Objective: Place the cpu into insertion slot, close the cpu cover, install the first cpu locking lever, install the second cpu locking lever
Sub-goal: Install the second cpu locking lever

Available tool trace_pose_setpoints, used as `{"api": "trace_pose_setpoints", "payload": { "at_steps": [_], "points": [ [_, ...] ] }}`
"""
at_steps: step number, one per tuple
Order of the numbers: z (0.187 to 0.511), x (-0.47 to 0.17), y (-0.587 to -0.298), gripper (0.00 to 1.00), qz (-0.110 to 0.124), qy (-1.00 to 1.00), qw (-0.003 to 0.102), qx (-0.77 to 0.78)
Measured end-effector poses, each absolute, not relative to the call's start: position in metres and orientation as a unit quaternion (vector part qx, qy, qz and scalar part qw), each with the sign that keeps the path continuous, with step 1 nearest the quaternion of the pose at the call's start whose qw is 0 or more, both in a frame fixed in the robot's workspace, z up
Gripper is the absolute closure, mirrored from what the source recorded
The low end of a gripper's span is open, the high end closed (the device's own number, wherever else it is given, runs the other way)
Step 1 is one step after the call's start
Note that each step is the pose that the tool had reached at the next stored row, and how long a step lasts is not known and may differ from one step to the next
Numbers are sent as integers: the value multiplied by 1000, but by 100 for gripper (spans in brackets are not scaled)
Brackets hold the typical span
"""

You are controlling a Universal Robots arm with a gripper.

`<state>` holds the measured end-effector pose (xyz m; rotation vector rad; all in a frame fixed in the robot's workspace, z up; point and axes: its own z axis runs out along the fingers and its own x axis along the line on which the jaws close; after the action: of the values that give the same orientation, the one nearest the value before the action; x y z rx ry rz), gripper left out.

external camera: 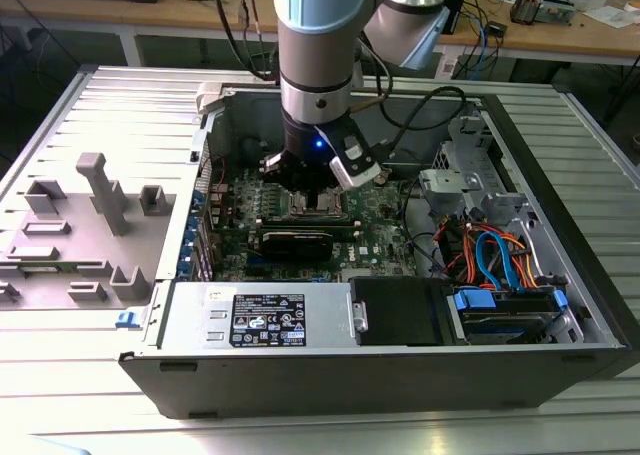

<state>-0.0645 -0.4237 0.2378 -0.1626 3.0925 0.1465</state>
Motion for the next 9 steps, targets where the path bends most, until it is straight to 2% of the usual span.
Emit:
{"api": "trace_pose_setpoints", "payload": {
  "at_steps": [9],
  "points": [
    [237,-57,-410,89,31,998,20,-48]
  ]
}}
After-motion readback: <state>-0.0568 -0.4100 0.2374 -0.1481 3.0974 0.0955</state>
